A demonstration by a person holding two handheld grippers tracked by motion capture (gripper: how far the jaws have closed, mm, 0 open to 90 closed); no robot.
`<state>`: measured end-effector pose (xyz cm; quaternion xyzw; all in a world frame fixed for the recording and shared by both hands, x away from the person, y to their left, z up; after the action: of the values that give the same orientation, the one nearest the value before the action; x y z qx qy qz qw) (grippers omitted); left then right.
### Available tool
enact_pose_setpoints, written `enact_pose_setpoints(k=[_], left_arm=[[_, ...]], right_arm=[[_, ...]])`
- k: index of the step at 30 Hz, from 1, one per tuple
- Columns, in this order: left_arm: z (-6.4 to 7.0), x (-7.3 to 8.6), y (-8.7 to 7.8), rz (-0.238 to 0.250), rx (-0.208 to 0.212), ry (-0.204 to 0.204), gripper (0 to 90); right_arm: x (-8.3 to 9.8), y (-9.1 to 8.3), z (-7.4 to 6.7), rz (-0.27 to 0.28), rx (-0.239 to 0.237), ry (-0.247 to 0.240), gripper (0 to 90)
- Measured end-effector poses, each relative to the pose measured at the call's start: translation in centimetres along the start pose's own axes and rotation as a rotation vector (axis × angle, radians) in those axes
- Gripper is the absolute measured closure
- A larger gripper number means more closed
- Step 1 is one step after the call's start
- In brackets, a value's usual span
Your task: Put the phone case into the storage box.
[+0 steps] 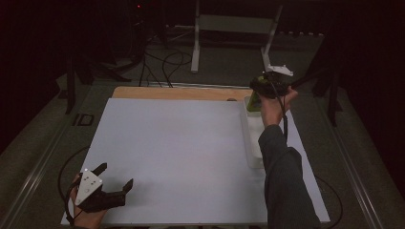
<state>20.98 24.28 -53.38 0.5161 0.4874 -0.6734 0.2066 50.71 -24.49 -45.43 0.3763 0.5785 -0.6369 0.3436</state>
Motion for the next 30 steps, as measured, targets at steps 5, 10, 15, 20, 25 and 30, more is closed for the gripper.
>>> enact_pose_setpoints(k=[5, 10, 15, 20, 25, 30], left_arm=[[0.1, 0.0, 0.0, -0.001, 0.003, 0.005, 0.0], [0.1, 0.0, 0.0, -0.001, 0.004, 0.007, 0.0], [0.3, 0.0, 0.1, -0.006, 0.007, 0.016, 0.0], [0.3, -0.1, 0.1, -0.004, 0.003, 0.02, 0.0], [0.3, -0.1, 0.1, -0.002, 0.004, 0.02, 0.0], [0.3, -0.1, 0.0, -0.002, 0.004, 0.02, 0.0]], right_arm=[[0.2, 0.4, -0.2, -0.007, 0.002, -0.006, 17.9], [0.4, 0.8, -0.4, -0.02, -0.003, -0.014, 17.8], [0.6, 1.0, -0.2, -0.037, -0.008, -0.022, 17.7], [0.8, 1.4, 0.0, -0.047, -0.002, -0.017, 17.6], [1.1, 1.8, 0.0, -0.061, 0.002, -0.019, 17.6], [1.3, 2.1, -0.2, -0.071, 0.01, -0.019, 17.5]])
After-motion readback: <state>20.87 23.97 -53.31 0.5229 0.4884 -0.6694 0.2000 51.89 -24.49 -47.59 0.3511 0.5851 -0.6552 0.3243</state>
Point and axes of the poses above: each handheld gripper's, and its own axes: y roughly forward along the jaws, x roughly out of its underside, z roughly to its right, the point moved 4 cm from there along y, roughly forward along the jaws, and after that the axes turned 1 degree about x, right-handed, at the moved point
